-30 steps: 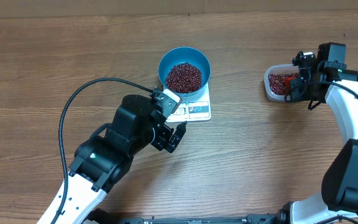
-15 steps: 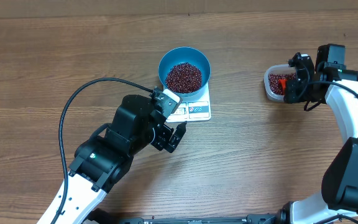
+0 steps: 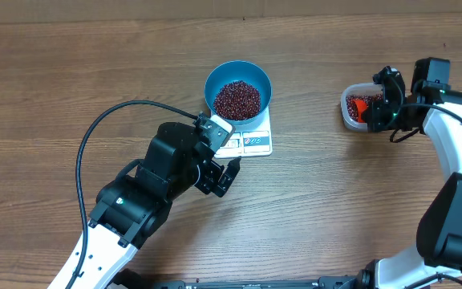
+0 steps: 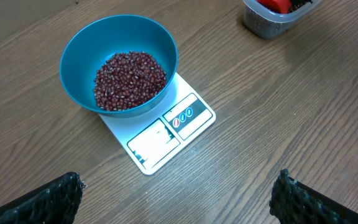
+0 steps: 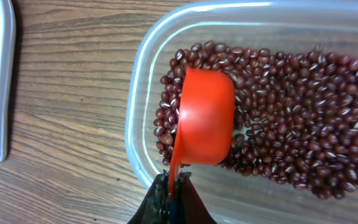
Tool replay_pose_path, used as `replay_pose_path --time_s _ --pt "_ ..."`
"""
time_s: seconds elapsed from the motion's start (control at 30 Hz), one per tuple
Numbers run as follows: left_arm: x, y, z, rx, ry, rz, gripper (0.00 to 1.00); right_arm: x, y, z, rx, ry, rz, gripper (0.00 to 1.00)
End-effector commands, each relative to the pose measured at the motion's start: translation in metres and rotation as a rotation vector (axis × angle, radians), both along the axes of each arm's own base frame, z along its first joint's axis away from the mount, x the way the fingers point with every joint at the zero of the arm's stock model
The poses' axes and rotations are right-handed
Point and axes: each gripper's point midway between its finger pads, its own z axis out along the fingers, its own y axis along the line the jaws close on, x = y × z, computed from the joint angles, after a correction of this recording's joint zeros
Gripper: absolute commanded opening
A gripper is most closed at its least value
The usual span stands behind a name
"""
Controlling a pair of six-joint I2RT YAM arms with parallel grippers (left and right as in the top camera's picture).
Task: Scoop item into bowl and weigh 150g on scale
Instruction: 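Lower the scoop into the beans and drag it through with the right gripper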
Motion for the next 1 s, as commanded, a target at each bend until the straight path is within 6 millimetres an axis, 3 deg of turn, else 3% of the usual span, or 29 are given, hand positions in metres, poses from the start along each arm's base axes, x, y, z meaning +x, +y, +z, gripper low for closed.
replay_pose_path --time_s 0.0,0.27,0.63,0.97 --pt "0.0 0.0 -0.005 0.013 0.005 -0.016 0.99 0.0 0.007 -0.008 0.091 0.014 0.005 0.04" --pt "0.0 0.0 -0.005 0.013 0.005 -0.015 1.0 -0.003 0.002 -0.008 0.123 0.022 -0.017 0.04" --pt "0.0 0.0 -0.005 0.013 0.005 -0.015 1.0 -0.005 0.004 0.008 0.305 -0.007 -0.044 0.04" --pt "0.0 0.0 -0.005 0.013 0.005 -0.015 0.99 -0.007 -0.013 0.01 0.336 -0.006 -0.114 0.04"
